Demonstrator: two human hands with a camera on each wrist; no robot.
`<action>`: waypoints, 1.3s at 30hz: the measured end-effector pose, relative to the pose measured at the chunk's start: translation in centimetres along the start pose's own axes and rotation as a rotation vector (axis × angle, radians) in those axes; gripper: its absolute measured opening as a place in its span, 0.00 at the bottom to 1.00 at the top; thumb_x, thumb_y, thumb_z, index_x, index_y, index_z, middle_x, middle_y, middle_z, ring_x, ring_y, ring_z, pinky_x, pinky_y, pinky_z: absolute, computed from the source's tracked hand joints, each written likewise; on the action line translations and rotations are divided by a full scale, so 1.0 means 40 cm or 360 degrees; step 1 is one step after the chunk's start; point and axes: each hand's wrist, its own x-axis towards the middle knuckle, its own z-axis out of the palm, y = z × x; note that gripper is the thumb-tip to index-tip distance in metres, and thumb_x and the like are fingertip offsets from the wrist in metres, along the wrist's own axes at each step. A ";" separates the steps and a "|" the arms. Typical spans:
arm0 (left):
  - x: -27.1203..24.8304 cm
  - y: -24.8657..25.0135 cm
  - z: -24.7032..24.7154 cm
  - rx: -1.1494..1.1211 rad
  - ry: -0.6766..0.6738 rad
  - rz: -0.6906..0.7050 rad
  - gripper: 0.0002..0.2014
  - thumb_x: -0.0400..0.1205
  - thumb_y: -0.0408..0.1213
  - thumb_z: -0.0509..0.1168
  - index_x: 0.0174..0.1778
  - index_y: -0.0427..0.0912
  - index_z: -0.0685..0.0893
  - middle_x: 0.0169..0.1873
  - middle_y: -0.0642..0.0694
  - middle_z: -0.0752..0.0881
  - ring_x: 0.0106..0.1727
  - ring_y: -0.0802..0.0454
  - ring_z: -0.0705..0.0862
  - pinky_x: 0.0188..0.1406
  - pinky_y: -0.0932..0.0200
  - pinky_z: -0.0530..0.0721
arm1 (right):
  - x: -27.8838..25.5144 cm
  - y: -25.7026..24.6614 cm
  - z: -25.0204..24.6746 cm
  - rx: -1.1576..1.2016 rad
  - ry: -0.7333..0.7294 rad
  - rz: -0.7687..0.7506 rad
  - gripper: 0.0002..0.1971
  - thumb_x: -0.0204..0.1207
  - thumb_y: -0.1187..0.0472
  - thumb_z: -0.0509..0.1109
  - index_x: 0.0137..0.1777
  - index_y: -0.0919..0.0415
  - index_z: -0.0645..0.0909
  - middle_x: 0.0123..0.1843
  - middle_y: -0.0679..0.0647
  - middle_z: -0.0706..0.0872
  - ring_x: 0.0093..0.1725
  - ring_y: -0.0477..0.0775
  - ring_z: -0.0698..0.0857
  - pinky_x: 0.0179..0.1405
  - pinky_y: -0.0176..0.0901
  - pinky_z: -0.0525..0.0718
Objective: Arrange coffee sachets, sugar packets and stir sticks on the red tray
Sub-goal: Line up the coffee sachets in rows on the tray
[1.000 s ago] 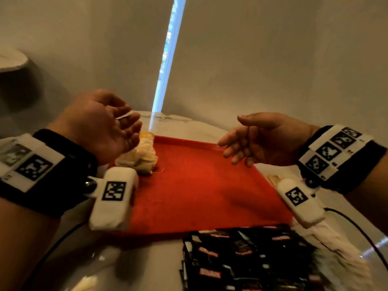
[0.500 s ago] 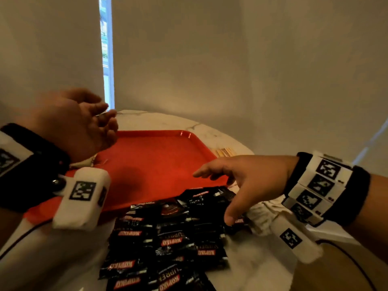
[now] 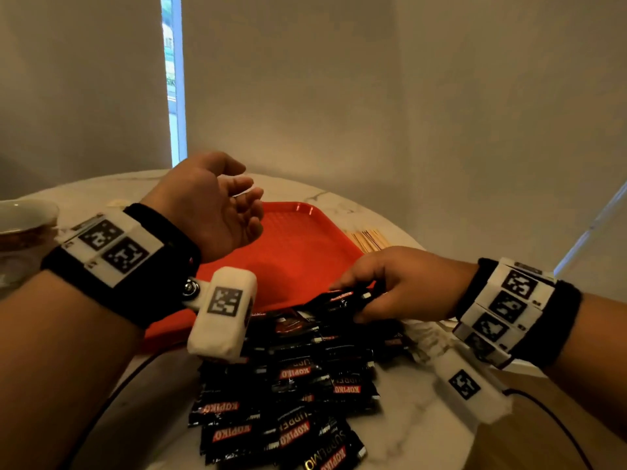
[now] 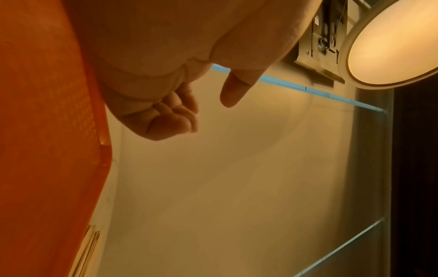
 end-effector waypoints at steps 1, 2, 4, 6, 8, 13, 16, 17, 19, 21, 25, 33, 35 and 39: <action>-0.004 0.002 -0.001 -0.0013 0.0012 0.0010 0.07 0.81 0.43 0.56 0.46 0.44 0.75 0.36 0.46 0.80 0.30 0.51 0.78 0.31 0.61 0.75 | -0.002 0.001 0.002 -0.0002 0.0045 0.0008 0.22 0.73 0.64 0.78 0.63 0.39 0.88 0.55 0.35 0.90 0.52 0.35 0.88 0.55 0.38 0.88; -0.007 0.003 -0.001 -0.0027 0.0026 0.0018 0.07 0.81 0.43 0.56 0.47 0.44 0.75 0.36 0.46 0.80 0.30 0.51 0.78 0.30 0.61 0.75 | -0.001 0.000 0.003 -0.0023 0.0094 0.0005 0.22 0.73 0.65 0.76 0.63 0.39 0.88 0.54 0.36 0.90 0.51 0.37 0.88 0.54 0.40 0.89; -0.011 -0.004 0.008 -0.0027 0.0027 -0.0007 0.07 0.81 0.43 0.57 0.47 0.44 0.74 0.36 0.45 0.80 0.30 0.51 0.78 0.29 0.61 0.75 | -0.003 0.000 0.009 -0.0057 0.0160 0.0001 0.22 0.73 0.66 0.74 0.62 0.40 0.89 0.53 0.37 0.90 0.50 0.38 0.89 0.53 0.41 0.89; -0.021 -0.010 0.013 -0.0011 0.0017 -0.0043 0.07 0.81 0.43 0.57 0.45 0.44 0.74 0.33 0.45 0.79 0.30 0.51 0.78 0.30 0.61 0.75 | 0.001 -0.011 0.006 -0.0121 0.0159 -0.0021 0.21 0.72 0.67 0.74 0.60 0.42 0.90 0.51 0.38 0.91 0.49 0.37 0.88 0.50 0.35 0.88; -0.021 -0.020 0.016 0.0015 0.0028 -0.0086 0.07 0.81 0.43 0.58 0.44 0.44 0.74 0.31 0.45 0.79 0.29 0.51 0.78 0.30 0.61 0.75 | 0.000 -0.017 -0.002 -0.0155 0.0147 -0.0030 0.20 0.72 0.67 0.75 0.59 0.43 0.91 0.48 0.36 0.90 0.47 0.36 0.88 0.46 0.30 0.85; -0.033 -0.009 0.024 0.0007 0.0017 -0.0071 0.07 0.81 0.43 0.58 0.43 0.43 0.75 0.31 0.45 0.78 0.29 0.50 0.78 0.30 0.60 0.75 | -0.019 -0.033 -0.057 -0.0141 0.0264 -0.0042 0.18 0.73 0.64 0.76 0.54 0.39 0.91 0.43 0.37 0.91 0.41 0.42 0.89 0.43 0.41 0.87; -0.040 -0.004 0.028 0.0006 -0.0007 -0.0064 0.08 0.81 0.44 0.58 0.44 0.43 0.75 0.32 0.44 0.78 0.30 0.50 0.78 0.31 0.59 0.75 | -0.028 -0.040 -0.078 -0.0103 0.0372 -0.0085 0.21 0.73 0.65 0.75 0.50 0.32 0.89 0.41 0.39 0.91 0.36 0.48 0.89 0.38 0.49 0.88; -0.043 -0.002 0.031 0.0004 -0.0017 -0.0071 0.08 0.82 0.44 0.58 0.44 0.43 0.75 0.32 0.44 0.78 0.30 0.50 0.78 0.31 0.59 0.76 | -0.029 -0.043 -0.082 -0.0073 0.0444 -0.0119 0.23 0.74 0.66 0.75 0.49 0.29 0.88 0.40 0.41 0.91 0.35 0.52 0.88 0.36 0.53 0.88; -0.048 0.001 0.035 -0.0008 -0.0034 -0.0101 0.10 0.82 0.46 0.60 0.47 0.41 0.75 0.33 0.43 0.79 0.31 0.49 0.79 0.31 0.59 0.78 | -0.028 -0.053 -0.089 -0.0009 0.0690 -0.0207 0.24 0.75 0.66 0.76 0.51 0.29 0.87 0.39 0.44 0.91 0.34 0.59 0.87 0.32 0.57 0.86; -0.054 0.001 0.041 0.0010 -0.0085 -0.0156 0.18 0.82 0.50 0.61 0.53 0.36 0.76 0.39 0.39 0.82 0.36 0.46 0.83 0.32 0.58 0.84 | -0.020 -0.062 -0.098 0.0055 0.0954 -0.0297 0.20 0.76 0.65 0.75 0.55 0.35 0.87 0.39 0.41 0.91 0.35 0.50 0.87 0.30 0.45 0.84; -0.065 -0.030 0.071 0.0069 -0.0310 -0.0296 0.45 0.77 0.66 0.64 0.67 0.22 0.71 0.57 0.23 0.84 0.53 0.32 0.89 0.47 0.47 0.91 | 0.021 -0.111 -0.091 -0.0109 0.1220 -0.0499 0.18 0.74 0.61 0.74 0.61 0.43 0.89 0.45 0.39 0.90 0.45 0.40 0.87 0.42 0.27 0.79; -0.089 -0.053 0.108 -0.0210 -0.0271 0.0076 0.12 0.86 0.43 0.55 0.50 0.37 0.75 0.34 0.38 0.86 0.42 0.40 0.88 0.47 0.46 0.86 | 0.073 -0.142 -0.025 -0.0089 0.0882 -0.0580 0.24 0.69 0.62 0.81 0.67 0.50 0.87 0.58 0.44 0.91 0.57 0.38 0.85 0.59 0.30 0.80; -0.086 -0.052 0.109 -0.0174 -0.0171 0.0089 0.06 0.84 0.37 0.55 0.45 0.40 0.74 0.30 0.41 0.82 0.37 0.43 0.83 0.41 0.49 0.84 | 0.062 -0.144 -0.033 -0.0188 0.0730 -0.0555 0.31 0.67 0.53 0.84 0.72 0.48 0.83 0.66 0.43 0.87 0.65 0.38 0.81 0.68 0.31 0.76; -0.072 -0.050 0.093 -0.0185 0.0008 0.0171 0.06 0.83 0.32 0.56 0.42 0.38 0.78 0.35 0.42 0.82 0.32 0.47 0.84 0.34 0.51 0.88 | 0.015 -0.119 -0.063 -0.0182 0.0506 -0.0274 0.33 0.72 0.44 0.80 0.77 0.40 0.74 0.73 0.37 0.76 0.69 0.33 0.75 0.67 0.29 0.76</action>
